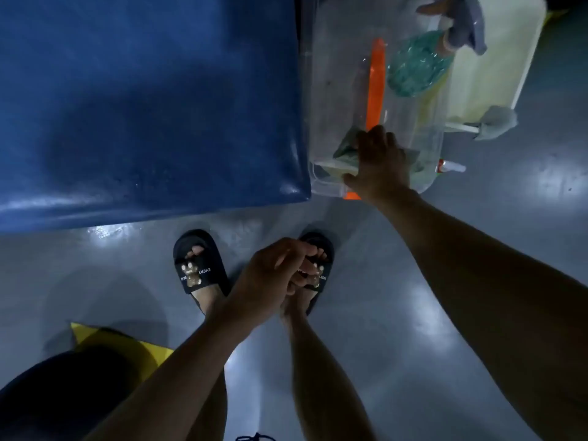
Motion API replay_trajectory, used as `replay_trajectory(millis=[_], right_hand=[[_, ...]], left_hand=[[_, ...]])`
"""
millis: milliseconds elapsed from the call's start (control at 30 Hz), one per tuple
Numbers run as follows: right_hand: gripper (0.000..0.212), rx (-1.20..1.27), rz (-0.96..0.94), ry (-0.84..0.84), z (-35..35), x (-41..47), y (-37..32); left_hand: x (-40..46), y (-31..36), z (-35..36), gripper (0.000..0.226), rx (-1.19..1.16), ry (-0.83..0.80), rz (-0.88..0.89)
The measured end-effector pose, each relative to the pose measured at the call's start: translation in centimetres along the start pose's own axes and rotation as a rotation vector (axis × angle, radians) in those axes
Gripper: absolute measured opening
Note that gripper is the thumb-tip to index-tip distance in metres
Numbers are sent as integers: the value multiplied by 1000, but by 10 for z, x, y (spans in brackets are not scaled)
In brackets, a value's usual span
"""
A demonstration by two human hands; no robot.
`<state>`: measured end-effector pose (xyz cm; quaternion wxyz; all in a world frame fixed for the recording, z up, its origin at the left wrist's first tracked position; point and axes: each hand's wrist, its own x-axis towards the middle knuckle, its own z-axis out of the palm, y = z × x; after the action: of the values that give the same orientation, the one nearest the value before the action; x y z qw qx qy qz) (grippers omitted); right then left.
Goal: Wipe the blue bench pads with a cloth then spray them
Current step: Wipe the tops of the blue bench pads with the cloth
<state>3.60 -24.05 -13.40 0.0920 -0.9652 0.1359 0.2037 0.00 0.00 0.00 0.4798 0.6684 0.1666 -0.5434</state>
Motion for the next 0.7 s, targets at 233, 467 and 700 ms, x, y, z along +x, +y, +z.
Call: replay_trajectory(millis=[233,467,700], right_hand=[[30,-65,-50,199,10,4,10],[22,893,349,-56,-33,-37,16],[15,1473,400,-23,-139,-136,-16]], left_hand=[[10,1,-6,28,-54,10,-37],[-12,17,-8,21,-51,5,-1],[-66,59,-8,22,71,23,332]])
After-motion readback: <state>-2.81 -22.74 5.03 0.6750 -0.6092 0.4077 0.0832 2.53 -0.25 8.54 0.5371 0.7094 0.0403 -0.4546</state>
